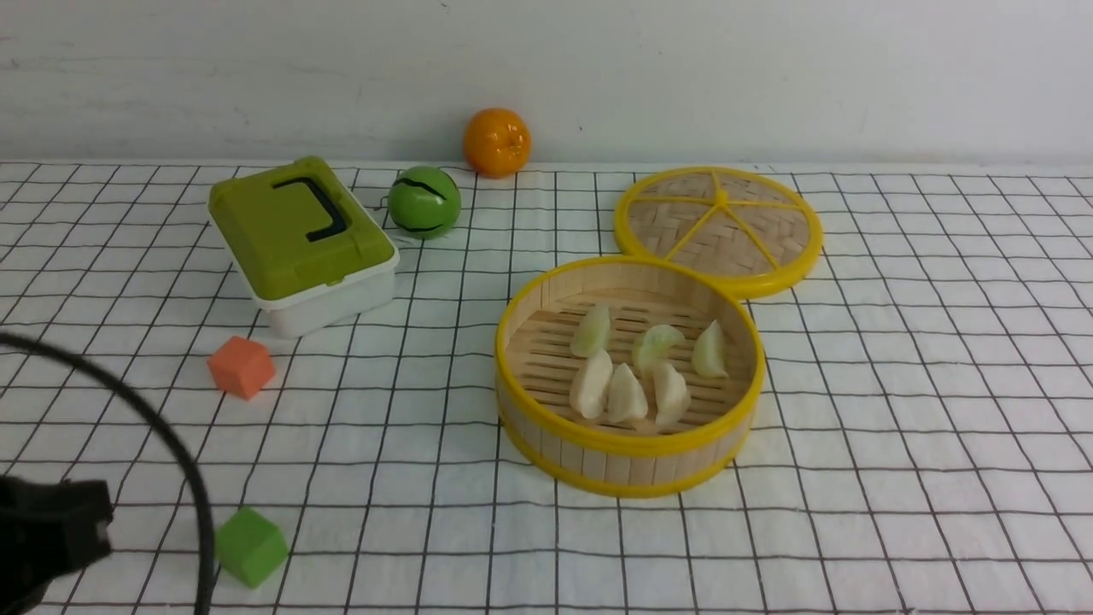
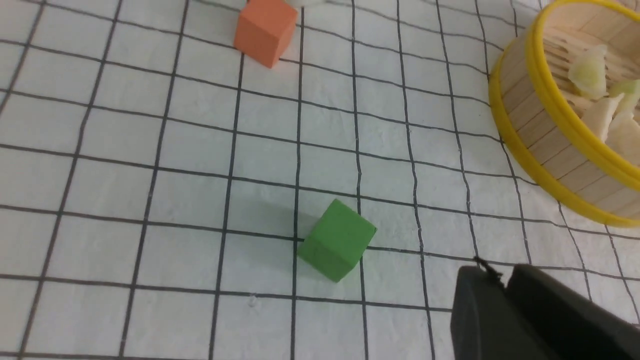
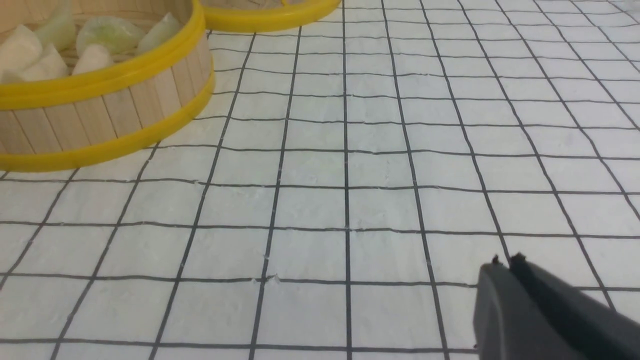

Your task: Put the dumplings into the steamer on the table with the white tablecloth.

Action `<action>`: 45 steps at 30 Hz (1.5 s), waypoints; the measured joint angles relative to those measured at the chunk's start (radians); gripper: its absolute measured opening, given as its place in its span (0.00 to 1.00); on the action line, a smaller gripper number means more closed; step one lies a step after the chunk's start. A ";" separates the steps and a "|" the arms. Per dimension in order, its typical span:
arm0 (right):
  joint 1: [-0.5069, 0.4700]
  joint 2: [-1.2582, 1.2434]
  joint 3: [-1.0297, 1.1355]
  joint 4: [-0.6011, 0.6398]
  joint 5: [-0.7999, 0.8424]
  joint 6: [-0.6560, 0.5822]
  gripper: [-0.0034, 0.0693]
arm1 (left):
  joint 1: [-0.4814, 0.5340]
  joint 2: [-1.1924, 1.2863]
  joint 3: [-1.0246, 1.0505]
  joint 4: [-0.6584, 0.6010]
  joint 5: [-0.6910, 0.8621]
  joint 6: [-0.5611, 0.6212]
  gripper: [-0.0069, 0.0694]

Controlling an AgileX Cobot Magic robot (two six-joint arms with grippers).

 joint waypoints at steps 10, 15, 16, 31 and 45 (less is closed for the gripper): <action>-0.001 0.000 0.000 -0.005 0.000 0.000 0.08 | 0.031 -0.436 0.317 0.205 -0.356 -0.084 0.07; -0.002 0.000 0.000 -0.005 0.000 0.000 0.09 | 0.079 -0.543 0.463 0.163 -0.314 -0.111 0.07; -0.002 0.000 0.000 -0.005 0.000 0.000 0.09 | 0.080 -0.546 0.463 0.163 -0.305 -0.110 0.07; -0.002 0.000 0.000 -0.005 0.000 0.000 0.12 | 0.083 -0.558 0.472 0.108 -0.105 0.051 0.07; -0.002 0.000 0.000 -0.005 0.000 0.000 0.14 | 0.083 -0.558 0.472 0.106 -0.103 0.051 0.07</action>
